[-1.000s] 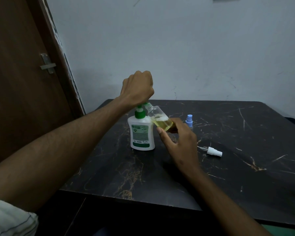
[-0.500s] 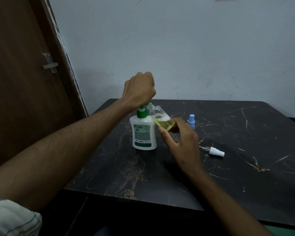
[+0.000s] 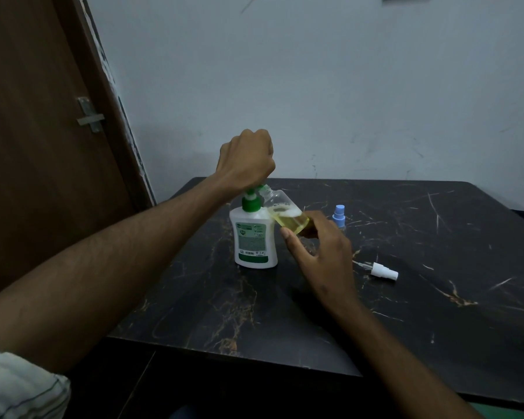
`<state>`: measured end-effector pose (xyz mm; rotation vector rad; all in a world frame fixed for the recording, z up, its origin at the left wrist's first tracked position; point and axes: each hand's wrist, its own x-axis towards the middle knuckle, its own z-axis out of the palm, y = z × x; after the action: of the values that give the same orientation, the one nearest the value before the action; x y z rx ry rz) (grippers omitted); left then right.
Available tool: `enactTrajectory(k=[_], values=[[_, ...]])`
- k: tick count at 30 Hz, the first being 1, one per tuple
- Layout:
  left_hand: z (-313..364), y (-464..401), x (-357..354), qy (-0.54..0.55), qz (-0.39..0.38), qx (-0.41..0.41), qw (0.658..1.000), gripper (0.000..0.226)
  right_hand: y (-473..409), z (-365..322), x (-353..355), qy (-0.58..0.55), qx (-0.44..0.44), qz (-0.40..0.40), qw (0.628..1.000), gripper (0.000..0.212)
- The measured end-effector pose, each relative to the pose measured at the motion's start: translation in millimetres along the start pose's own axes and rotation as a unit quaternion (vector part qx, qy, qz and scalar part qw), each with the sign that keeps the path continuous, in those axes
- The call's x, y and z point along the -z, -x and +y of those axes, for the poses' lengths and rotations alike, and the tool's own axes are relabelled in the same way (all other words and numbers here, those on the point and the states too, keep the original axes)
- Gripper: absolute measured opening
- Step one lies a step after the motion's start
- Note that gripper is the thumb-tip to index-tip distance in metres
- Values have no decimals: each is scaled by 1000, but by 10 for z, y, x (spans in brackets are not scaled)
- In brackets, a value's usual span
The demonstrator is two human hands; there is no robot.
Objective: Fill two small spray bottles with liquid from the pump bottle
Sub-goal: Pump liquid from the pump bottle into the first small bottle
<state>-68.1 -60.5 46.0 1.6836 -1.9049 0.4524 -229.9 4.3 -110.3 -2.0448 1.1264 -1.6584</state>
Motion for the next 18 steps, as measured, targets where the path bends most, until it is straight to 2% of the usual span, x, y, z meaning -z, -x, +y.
enactTrajectory(k=[18], values=[[26, 11, 6, 5, 7, 1, 1000, 34, -1, 16, -3, -3, -3, -4, 1000, 31]])
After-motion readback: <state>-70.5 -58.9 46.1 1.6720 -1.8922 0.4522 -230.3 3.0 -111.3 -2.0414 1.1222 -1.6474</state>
